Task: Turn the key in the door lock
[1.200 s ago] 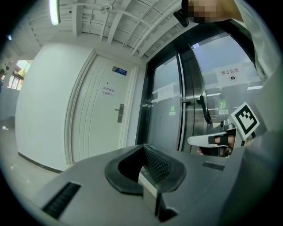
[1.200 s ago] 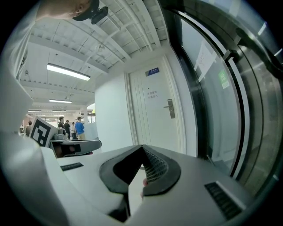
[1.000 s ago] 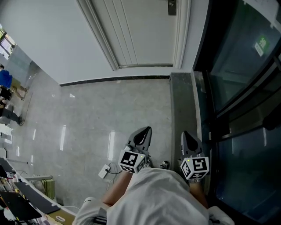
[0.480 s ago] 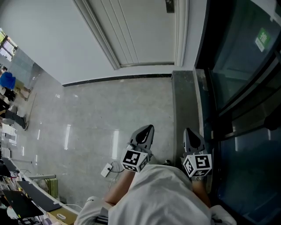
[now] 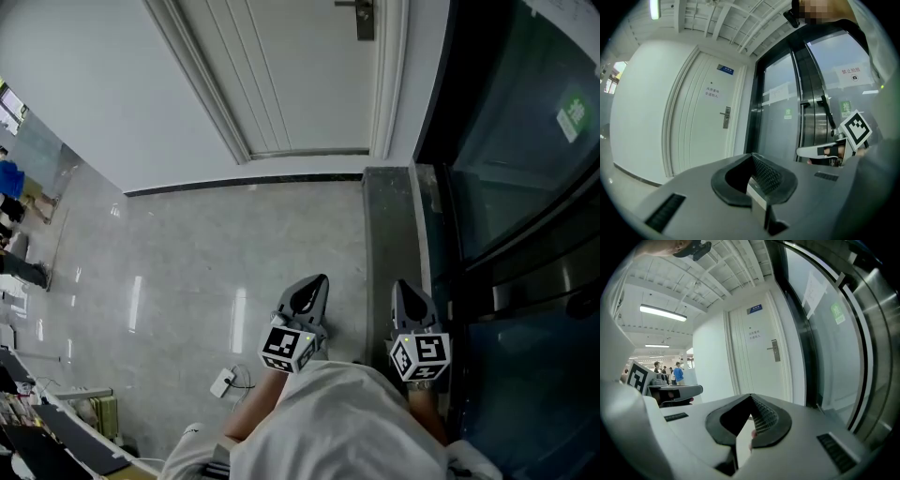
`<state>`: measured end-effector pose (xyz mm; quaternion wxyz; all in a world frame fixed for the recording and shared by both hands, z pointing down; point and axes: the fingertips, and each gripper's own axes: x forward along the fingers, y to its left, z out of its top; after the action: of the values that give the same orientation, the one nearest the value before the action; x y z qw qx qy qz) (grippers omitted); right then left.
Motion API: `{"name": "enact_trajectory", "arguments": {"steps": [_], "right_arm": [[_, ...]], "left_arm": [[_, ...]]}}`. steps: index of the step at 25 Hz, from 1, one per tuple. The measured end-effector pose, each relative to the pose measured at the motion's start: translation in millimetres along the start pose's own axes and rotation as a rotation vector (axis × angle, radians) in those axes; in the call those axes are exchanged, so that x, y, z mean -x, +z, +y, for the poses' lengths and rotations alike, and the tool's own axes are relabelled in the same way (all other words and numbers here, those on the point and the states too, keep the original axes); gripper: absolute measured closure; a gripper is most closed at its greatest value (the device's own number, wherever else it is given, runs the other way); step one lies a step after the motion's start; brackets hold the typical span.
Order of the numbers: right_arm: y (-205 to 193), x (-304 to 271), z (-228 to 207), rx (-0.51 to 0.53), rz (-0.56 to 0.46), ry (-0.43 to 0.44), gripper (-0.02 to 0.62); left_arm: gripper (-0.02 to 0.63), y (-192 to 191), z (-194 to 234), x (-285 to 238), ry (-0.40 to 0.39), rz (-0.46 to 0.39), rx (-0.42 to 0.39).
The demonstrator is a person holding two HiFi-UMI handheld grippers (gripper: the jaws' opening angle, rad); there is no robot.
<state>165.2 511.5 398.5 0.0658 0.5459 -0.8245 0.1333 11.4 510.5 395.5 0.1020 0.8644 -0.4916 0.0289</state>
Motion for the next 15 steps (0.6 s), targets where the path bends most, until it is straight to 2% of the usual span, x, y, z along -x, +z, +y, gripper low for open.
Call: {"name": "enact_trajectory", "arguments": {"steps": [4,10,12,15], "right_arm": [[12,-62,8,0.009,0.015,-0.018,0.594],[46,-154,29,0.012,0.024,-0.048,0.594],[59,-185,38,0.008,0.016,-0.057,0.594],[86,-226,55,0.06,-0.029,-0.027,0.594]], "left_arm": [[0.597,8,56,-37,-0.019,0.013,0.009],[0.597,44,135,-88,-0.083,0.003,0.006],[0.597,55,165,-102,-0.093,0.0,0.01],[0.597,75,203,-122,-0.105,-0.018,0.0]]}}
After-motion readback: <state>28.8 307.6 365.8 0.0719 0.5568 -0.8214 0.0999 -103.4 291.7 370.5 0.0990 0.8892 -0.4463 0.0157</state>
